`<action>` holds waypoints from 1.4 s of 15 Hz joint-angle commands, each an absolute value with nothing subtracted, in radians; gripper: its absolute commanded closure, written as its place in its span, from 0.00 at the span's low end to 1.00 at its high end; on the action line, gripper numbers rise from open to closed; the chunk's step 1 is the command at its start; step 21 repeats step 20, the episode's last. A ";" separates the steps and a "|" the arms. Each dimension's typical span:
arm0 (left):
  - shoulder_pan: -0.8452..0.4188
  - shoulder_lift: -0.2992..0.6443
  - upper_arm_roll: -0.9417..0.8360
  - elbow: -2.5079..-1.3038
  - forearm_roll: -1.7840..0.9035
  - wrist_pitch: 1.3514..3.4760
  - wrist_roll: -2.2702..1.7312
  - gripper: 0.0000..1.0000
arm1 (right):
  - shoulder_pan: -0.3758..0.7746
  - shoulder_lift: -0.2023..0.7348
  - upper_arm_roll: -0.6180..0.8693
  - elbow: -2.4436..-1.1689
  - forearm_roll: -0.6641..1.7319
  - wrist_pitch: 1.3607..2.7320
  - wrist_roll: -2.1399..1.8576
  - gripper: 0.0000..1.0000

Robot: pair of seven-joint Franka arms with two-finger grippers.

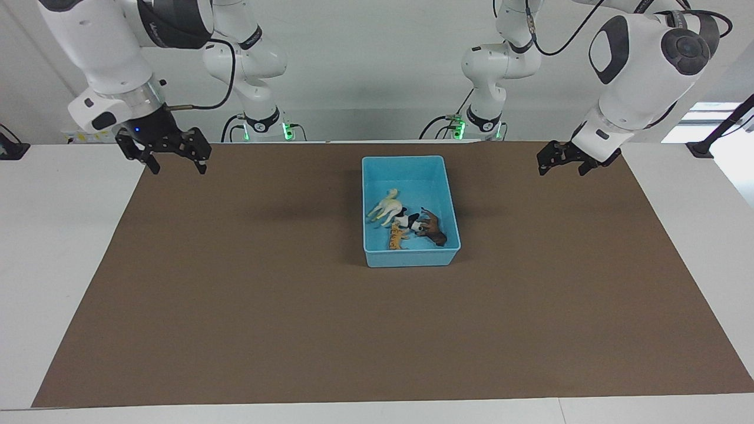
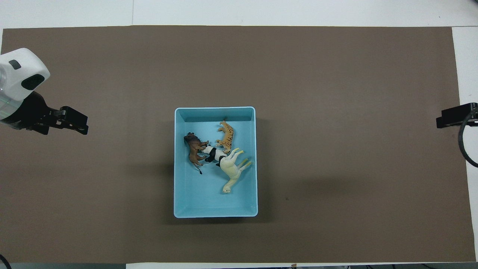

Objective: Put all toys into storage box

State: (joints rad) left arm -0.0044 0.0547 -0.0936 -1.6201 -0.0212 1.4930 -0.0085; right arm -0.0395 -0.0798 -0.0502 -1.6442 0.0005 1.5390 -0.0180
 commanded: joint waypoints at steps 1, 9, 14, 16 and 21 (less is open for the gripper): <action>0.005 0.029 -0.087 -1.631 -0.031 1.489 0.005 0.00 | -0.095 -0.089 -0.031 -1.686 0.018 1.615 -0.052 0.00; 0.012 0.014 -0.086 -1.632 -0.031 1.488 0.005 0.00 | -0.153 -0.028 0.017 -1.641 0.017 1.625 -0.046 0.00; 0.012 0.014 -0.087 -1.632 -0.031 1.488 0.005 0.00 | -0.150 0.002 0.017 -1.602 0.009 1.588 -0.046 0.00; 0.012 0.014 -0.086 -1.632 -0.031 1.488 0.005 0.00 | -0.147 -0.003 0.015 -1.595 0.008 1.578 -0.046 0.00; 0.014 0.014 -0.087 -1.632 -0.031 1.488 0.005 0.00 | -0.144 -0.005 0.015 -1.597 0.009 1.577 -0.041 0.00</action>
